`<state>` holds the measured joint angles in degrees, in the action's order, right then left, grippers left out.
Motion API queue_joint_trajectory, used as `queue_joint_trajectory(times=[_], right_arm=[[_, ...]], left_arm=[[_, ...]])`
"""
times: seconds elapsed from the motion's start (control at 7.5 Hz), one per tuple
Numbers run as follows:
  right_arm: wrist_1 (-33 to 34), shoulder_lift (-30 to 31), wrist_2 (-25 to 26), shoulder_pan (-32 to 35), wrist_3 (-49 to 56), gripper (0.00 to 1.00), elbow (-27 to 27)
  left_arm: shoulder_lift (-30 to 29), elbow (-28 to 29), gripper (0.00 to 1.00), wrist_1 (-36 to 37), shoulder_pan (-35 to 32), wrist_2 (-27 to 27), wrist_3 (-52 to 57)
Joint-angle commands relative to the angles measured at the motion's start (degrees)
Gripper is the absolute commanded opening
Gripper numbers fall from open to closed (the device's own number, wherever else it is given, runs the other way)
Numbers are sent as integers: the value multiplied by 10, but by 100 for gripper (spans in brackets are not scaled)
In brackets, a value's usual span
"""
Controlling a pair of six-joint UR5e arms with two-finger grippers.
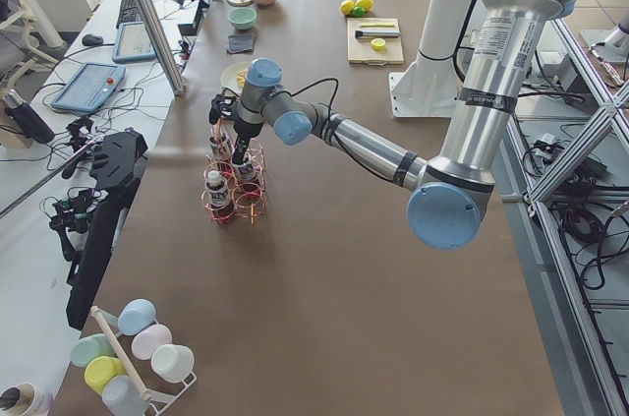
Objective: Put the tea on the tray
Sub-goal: 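Lower the left gripper onto a tea bottle in the copper rack and grasp it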
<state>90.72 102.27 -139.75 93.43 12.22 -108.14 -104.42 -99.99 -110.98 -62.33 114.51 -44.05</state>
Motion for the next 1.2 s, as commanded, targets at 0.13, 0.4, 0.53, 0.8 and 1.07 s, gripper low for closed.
queue_joint_trajectory(times=[0.13, 0.4, 0.53, 0.8, 1.07], right_arm=[[0, 2, 0, 0, 0, 100, 1], [0, 2, 2, 0, 0, 100, 2], [0, 2, 2, 0, 0, 100, 4], [0, 2, 2, -3, 0, 100, 9], [0, 2, 2, -5, 0, 100, 14]], left_arm=[[-4, -1, 1, 2, -2, 3, 8], [-8, -26, 0, 29, -9, 4, 10], [-13, -69, 0, 86, -24, 9, 18], [-56, -176, 0, 237, -47, 18, 19], [-116, -240, 0, 378, -50, 12, 17]])
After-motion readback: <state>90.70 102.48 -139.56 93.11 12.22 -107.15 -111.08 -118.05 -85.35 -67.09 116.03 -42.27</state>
